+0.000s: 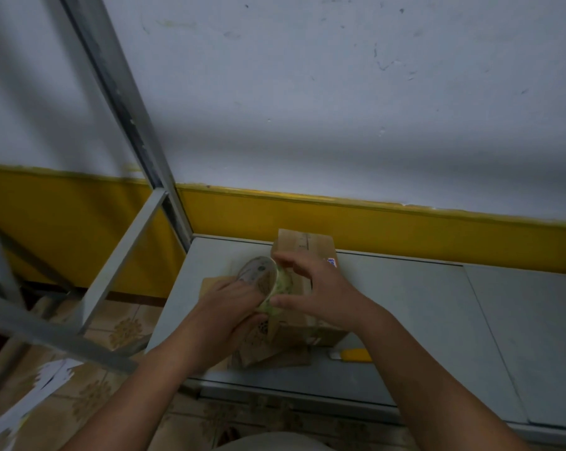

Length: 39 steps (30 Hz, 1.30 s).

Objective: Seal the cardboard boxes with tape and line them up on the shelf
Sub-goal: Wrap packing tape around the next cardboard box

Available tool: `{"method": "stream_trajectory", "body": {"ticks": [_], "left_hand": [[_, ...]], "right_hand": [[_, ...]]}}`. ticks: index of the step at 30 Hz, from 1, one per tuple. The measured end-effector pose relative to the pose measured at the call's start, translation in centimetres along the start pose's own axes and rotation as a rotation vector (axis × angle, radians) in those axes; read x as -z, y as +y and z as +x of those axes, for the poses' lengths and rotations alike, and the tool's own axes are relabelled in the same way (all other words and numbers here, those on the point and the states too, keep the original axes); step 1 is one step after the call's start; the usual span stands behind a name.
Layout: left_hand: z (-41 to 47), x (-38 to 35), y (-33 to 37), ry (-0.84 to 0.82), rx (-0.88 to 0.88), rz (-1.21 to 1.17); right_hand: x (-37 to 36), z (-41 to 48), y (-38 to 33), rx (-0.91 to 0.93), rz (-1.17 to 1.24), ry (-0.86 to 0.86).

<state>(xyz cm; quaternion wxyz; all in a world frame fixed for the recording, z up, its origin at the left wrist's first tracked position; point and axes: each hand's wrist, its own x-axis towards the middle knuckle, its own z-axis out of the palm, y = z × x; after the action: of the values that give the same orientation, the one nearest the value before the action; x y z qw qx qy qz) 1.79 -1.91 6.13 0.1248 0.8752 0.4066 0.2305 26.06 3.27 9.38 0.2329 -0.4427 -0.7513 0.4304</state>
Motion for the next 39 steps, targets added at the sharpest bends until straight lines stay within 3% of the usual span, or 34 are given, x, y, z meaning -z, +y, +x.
{"method": "stream_trajectory", "body": {"ticks": [11,18,27,39], "left_hand": [[0.4,-0.3,0.0,-0.088,0.039,0.04],[1.4,-0.3,1.7,-0.006,0.096,-0.097],[2.5,-0.4,2.3,0.017,0.148,-0.233],[2.3,-0.5,3.0,-0.049,0.158,-0.178]], "right_hand": [[-1.0,-2.1,0.5,0.126,-0.135,0.323],[-2.7,-3.0,0.5,0.218,-0.213,0.46],[-5.0,-4.3,-0.2,0.284,-0.303,0.496],[-3.3,-3.5,0.4,0.163,-0.103,0.56]]}}
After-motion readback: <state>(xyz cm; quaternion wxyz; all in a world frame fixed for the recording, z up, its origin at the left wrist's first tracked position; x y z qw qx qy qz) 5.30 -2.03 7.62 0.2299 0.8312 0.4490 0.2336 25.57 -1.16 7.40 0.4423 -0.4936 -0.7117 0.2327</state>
